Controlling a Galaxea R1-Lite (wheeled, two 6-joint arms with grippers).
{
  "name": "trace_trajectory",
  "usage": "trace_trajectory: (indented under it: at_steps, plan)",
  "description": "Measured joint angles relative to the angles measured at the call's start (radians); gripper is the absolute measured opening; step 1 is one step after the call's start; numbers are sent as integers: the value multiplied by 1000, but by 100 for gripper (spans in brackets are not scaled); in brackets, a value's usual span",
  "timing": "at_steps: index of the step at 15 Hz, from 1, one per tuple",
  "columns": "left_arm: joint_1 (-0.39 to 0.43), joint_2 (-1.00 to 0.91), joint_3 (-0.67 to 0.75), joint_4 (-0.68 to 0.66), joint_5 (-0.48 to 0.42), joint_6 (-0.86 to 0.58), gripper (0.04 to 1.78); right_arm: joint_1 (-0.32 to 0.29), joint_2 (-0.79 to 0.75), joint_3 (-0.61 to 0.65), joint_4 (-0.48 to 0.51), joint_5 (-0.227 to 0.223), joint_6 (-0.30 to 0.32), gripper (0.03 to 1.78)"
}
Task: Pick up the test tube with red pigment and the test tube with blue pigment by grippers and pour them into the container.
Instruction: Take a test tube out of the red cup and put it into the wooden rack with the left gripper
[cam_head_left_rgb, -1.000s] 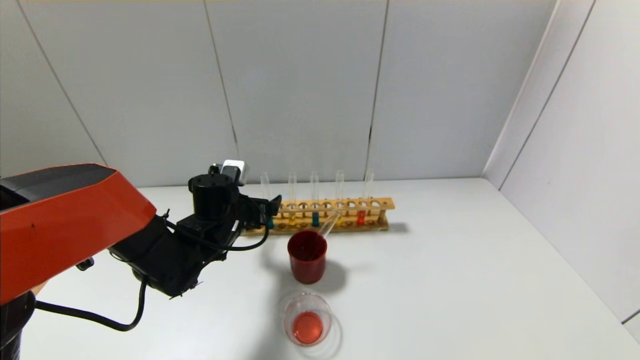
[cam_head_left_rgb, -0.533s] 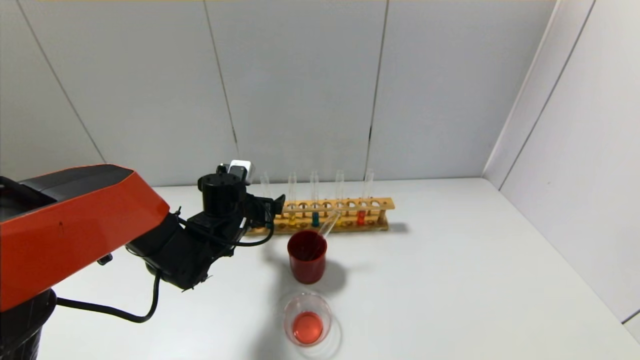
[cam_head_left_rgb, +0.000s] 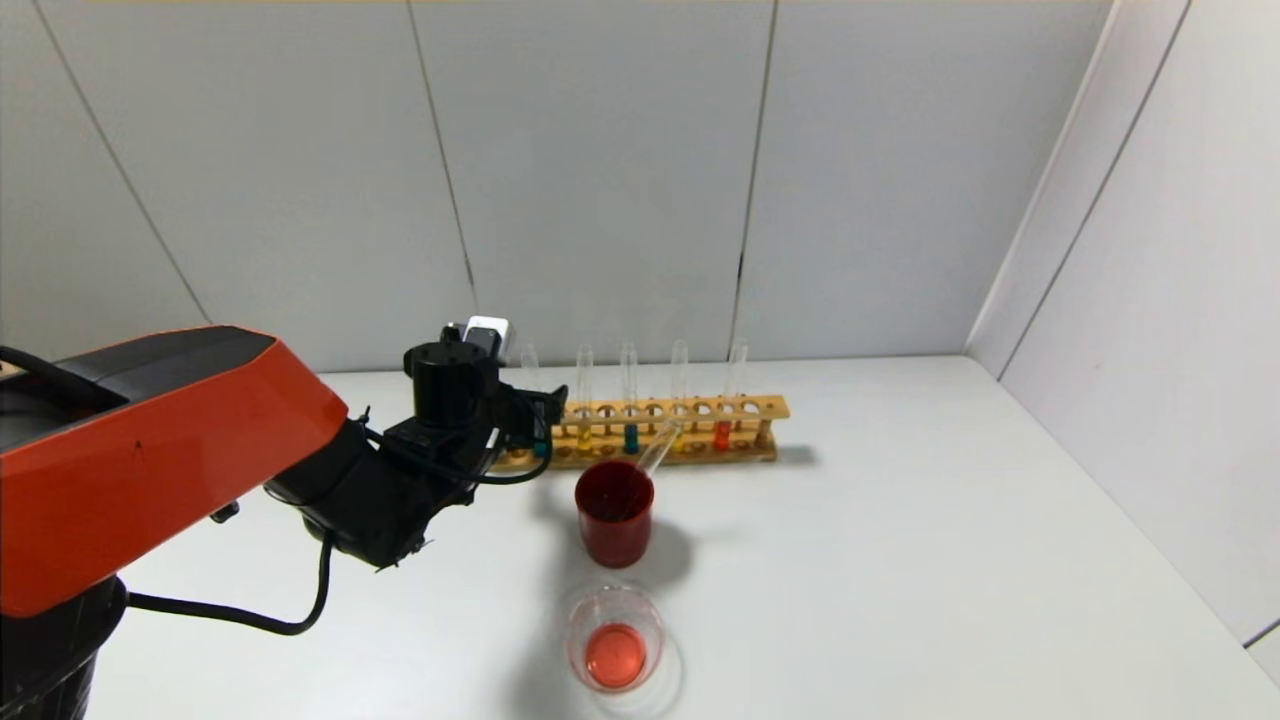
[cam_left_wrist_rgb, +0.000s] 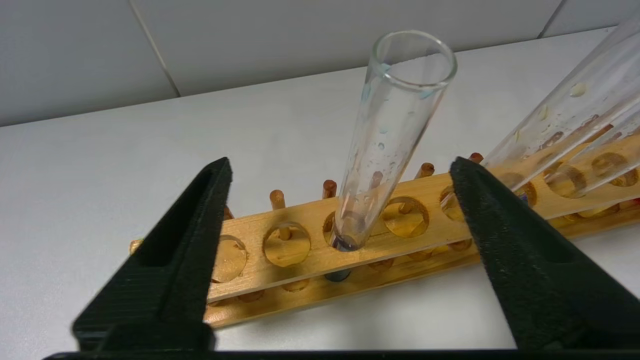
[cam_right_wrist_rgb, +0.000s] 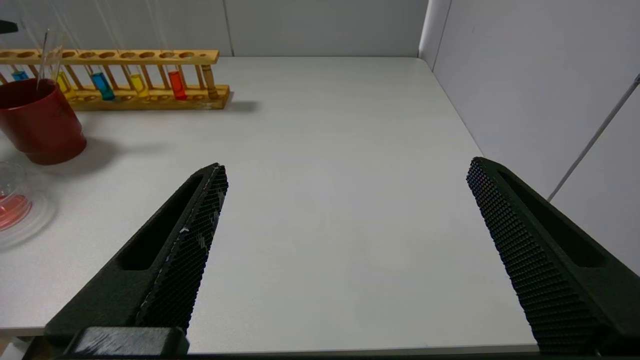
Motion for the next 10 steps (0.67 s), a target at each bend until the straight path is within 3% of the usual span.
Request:
trace_trajectory:
  at_steps: [6,7,10]
  plan:
    - [0,5,-2,0,-1,2,42,0,0,0,0,0,0,175]
    - [-1,5,-1,2,-1,2,32,0,0,0,0,0,0,175]
    - [-1,5,-1,3,-1,2,30,0,0,0,0,0,0,175]
